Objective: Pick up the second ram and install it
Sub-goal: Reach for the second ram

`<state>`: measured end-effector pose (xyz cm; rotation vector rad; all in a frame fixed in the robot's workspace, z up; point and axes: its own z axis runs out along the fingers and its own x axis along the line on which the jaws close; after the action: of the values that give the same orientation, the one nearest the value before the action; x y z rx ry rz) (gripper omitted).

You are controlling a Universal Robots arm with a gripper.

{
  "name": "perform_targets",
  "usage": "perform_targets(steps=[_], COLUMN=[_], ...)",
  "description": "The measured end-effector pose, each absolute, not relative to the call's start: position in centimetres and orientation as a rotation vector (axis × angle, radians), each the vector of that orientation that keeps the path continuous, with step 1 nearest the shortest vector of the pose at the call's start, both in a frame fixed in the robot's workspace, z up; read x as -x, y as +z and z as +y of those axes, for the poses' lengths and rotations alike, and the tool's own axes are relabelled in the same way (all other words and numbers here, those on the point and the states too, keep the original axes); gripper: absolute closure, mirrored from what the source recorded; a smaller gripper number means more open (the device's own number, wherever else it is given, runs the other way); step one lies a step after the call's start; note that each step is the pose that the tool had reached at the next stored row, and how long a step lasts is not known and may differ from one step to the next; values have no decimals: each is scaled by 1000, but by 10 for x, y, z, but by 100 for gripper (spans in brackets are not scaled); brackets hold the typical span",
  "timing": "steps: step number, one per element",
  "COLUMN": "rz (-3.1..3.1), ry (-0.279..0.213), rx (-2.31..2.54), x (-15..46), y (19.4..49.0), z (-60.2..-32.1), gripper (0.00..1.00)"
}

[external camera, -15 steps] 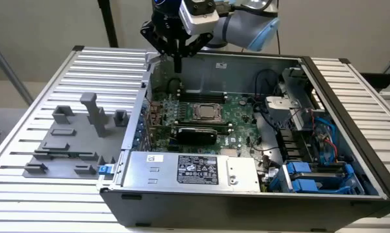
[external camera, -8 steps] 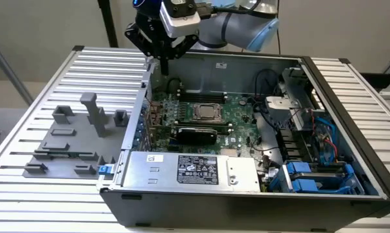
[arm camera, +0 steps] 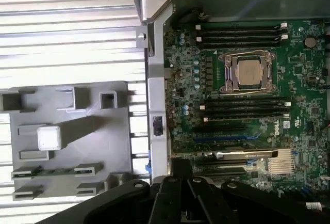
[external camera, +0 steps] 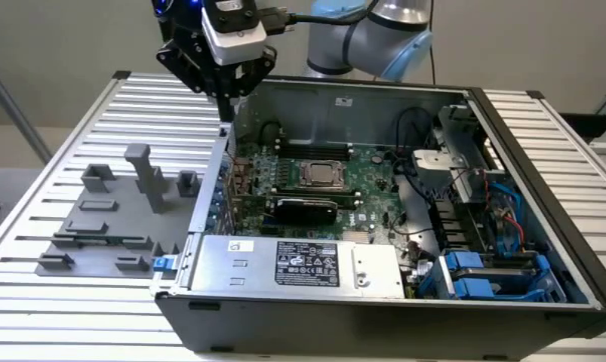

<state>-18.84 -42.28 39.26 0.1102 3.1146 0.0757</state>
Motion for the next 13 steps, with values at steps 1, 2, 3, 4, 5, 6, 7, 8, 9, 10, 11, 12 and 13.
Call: perform_targets(steps=[1, 2, 3, 4, 5, 6, 7, 8, 9, 10, 11, 12, 13], rz=[3114, 3114, 3113, 3112, 3112, 3111, 3111, 3111, 3111, 3111, 3111, 3111, 3111], ry=[76, 76, 76, 76, 76, 76, 76, 76, 75, 75, 75, 74, 74], rx=[-110, -110, -110, -110, -110, -110, -110, -110, -110, -110, -110, -110, -110], x=[193, 197, 202, 207, 211, 216, 220, 225, 229, 234, 238, 243, 247], y=[393, 393, 393, 393, 393, 393, 393, 393, 393, 392, 392, 392, 392], z=[-424, -426, -427, -428, -429, -430, -431, -432, -433, -434, -434, -435, -435], gripper=[100, 100, 100, 100, 100, 100, 100, 100, 100, 100, 100, 100, 100])
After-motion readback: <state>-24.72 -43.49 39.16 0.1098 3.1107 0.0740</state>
